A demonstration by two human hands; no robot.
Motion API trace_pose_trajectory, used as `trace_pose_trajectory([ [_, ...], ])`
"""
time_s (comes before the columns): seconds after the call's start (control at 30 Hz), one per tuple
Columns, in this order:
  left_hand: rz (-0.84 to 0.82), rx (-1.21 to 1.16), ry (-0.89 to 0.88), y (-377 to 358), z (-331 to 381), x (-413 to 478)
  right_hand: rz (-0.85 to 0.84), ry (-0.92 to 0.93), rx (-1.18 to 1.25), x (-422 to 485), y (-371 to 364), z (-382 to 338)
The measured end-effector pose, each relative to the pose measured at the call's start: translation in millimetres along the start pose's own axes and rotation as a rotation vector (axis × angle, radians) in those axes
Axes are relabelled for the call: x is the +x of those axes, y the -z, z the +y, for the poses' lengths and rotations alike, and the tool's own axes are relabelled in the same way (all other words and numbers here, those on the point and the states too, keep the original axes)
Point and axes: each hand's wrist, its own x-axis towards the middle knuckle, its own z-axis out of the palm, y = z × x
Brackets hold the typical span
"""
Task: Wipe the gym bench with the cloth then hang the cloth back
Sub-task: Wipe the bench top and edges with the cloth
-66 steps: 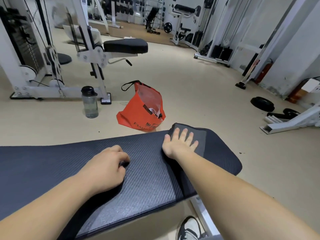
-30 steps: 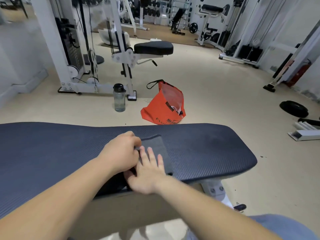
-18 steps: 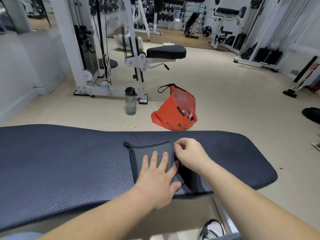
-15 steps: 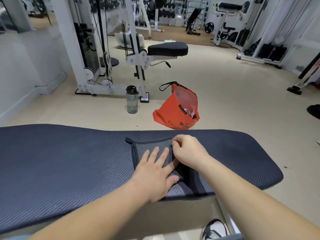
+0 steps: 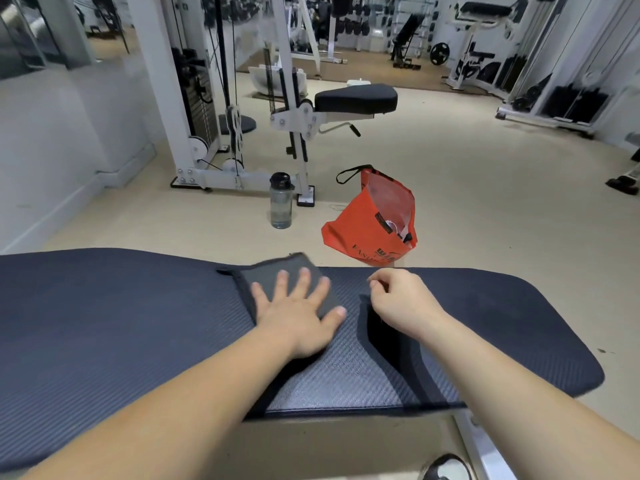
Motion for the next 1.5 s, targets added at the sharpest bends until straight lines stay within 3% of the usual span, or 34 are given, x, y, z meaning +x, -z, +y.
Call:
trace_pose_trajectory([
  [0.13,-0.047,0.104,-0.406,-23,34,-60,0.018,0.000,0.034,2,-2,-13],
  [0.2,-0.057,0.136,-0.505,-28,21,-79,0.001,0.019,0.067,4,-9,-28],
  [0.3,-0.024,0.152,-0.420,-24,-24,-91,-0.058,0.059,0.107,4,-25,-54],
  [0.5,0.007,0.009,0.199,-9,-119,-114,-0.207,0.121,0.151,-7,-57,-96],
  [0.6,0.005,-0.047,0.320,-18,-109,-136,-0.268,0.204,0.084,-12,-64,-109],
  [0.73,0.022,-0.042,0.227,-32,-65,-161,-0.266,0.294,0.018,-20,-72,-112],
  [0.93,0.052,0.000,0.124,-29,-98,-165,-0.263,0.309,0.071,-15,-77,-120],
  [1.1,0.089,-0.055,0.232,-21,-119,-128,-0.242,0.209,0.138,1,-75,-119],
  [1.27,0.091,-0.076,0.209,-9,-103,-67,-0.118,0.079,0.241,20,-57,-103],
  [1.37,0.078,-0.045,0.093,-2,-64,-29,-0.017,0.020,0.241,29,-43,-88],
  [1.5,0.042,0.047,-0.239,-5,-13,-7,0.050,-0.026,0.235,37,-40,-81],
])
